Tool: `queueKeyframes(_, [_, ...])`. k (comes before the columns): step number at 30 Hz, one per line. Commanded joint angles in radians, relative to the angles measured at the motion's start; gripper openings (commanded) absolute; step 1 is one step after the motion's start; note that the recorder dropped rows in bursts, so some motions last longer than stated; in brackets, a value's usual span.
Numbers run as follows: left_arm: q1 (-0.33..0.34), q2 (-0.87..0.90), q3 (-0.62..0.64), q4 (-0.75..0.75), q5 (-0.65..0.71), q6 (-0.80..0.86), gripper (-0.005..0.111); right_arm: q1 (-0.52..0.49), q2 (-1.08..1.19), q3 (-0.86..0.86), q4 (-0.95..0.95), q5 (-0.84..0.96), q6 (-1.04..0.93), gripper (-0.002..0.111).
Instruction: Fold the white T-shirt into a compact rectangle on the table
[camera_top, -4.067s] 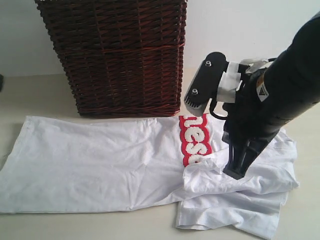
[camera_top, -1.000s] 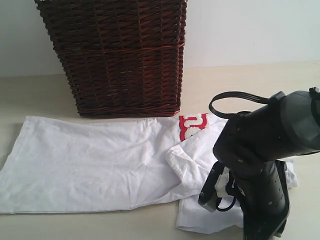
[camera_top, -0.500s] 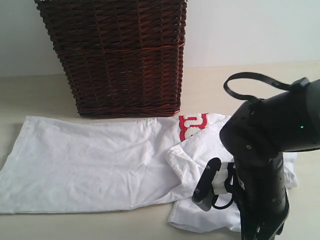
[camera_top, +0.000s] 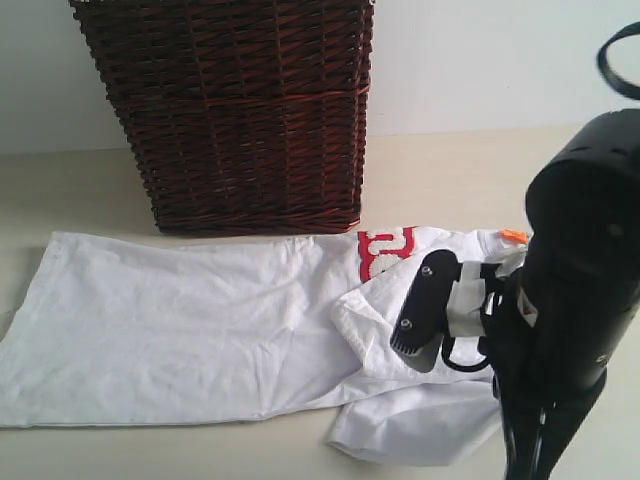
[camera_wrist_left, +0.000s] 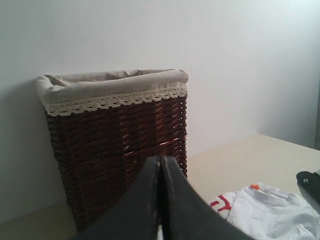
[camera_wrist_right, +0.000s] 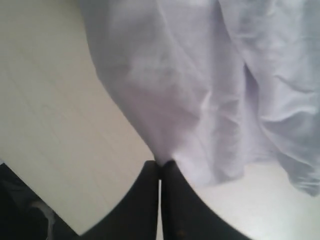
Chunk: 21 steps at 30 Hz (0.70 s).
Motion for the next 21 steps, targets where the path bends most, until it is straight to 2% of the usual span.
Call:
queueKeyframes(1, [-0.004, -0.008, 0.004, -0.008, -0.003, -0.007, 0.000, -0.001, -0.068, -0.021, -0.050, 0.000, -0.015, 0.000])
queueKeyframes(6, [-0.004, -0.008, 0.004, -0.008, -0.003, -0.007, 0.000, -0.001, -0.089, -0.048, -0.165, -0.097, 0.029, 0.000])
queueKeyframes(10, [-0.004, -0.008, 0.004, -0.007, -0.003, -0.007, 0.000, -0.001, -0.076, -0.048, -0.460, -0.201, 0.285, 0.000])
queueKeyframes(15, [-0.004, -0.008, 0.004, -0.006, -0.004, -0.007, 0.000, -0.001, -0.016, -0.048, -0.786, -0.233, 0.606, 0.000])
queueKeyframes(17, [-0.004, -0.008, 0.004, -0.008, -0.004, -0.007, 0.000, -0.001, 0.023, -0.048, -0.856, -0.261, 0.677, 0.000])
queueKeyframes(21, [-0.004, -0.008, 0.004, -0.008, -0.004, -0.007, 0.000, -0.001, 0.108, -0.048, -0.903, -0.331, 0.692, 0.000])
